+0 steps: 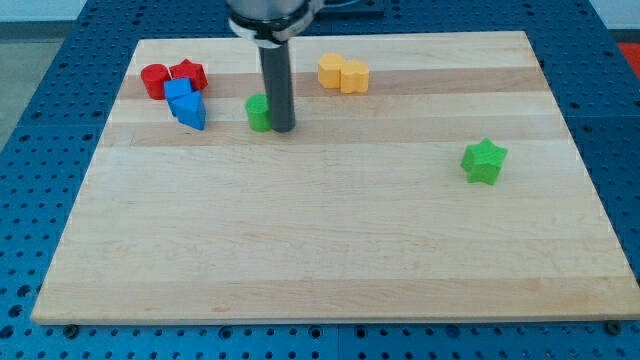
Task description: Move the green circle to the right of the blue blocks
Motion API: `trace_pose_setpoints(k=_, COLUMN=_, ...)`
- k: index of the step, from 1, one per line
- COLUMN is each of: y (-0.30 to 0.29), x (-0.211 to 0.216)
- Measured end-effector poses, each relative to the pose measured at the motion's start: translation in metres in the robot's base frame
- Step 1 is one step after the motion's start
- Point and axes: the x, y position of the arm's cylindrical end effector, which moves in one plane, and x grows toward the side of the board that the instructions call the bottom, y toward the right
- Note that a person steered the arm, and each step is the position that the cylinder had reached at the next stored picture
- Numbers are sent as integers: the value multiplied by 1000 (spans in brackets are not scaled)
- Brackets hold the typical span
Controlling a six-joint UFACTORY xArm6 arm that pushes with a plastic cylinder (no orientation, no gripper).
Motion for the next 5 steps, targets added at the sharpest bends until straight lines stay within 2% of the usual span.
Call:
trace_pose_setpoints(k=3, y=-66, x=-15)
trace_pose_setpoints(k=4, y=-30, x=-5)
trace_pose_setpoints(k=5, y=-25, x=-8)
